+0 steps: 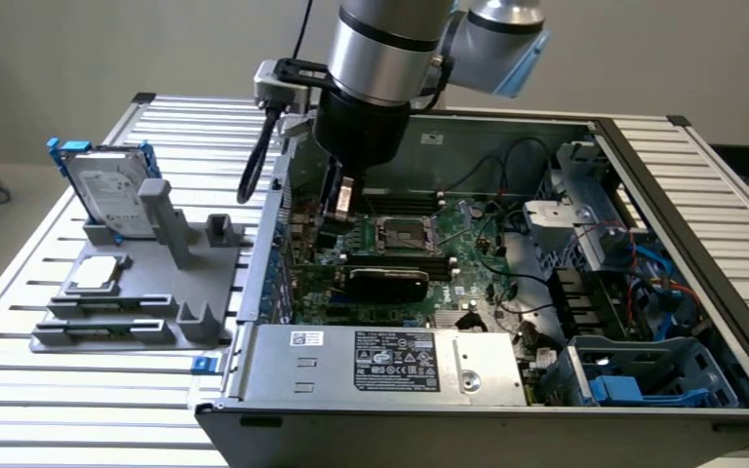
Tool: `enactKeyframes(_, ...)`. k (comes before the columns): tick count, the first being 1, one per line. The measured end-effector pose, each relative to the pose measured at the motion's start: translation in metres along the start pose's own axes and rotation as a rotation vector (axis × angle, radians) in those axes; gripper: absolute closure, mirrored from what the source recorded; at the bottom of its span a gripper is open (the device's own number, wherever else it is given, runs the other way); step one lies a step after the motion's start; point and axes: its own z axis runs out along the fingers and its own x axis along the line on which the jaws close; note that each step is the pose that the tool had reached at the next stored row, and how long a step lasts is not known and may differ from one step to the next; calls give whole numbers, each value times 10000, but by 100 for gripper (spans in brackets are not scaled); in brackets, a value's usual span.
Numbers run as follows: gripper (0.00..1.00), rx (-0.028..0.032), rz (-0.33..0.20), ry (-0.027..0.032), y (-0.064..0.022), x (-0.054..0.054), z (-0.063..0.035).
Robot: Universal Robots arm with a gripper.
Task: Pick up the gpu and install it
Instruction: 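Press down on the gpu until it lock into place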
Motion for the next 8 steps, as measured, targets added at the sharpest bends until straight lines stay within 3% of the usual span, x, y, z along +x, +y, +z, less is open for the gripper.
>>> enactKeyframes(8,89,6,0,-1,-78,17,-43)
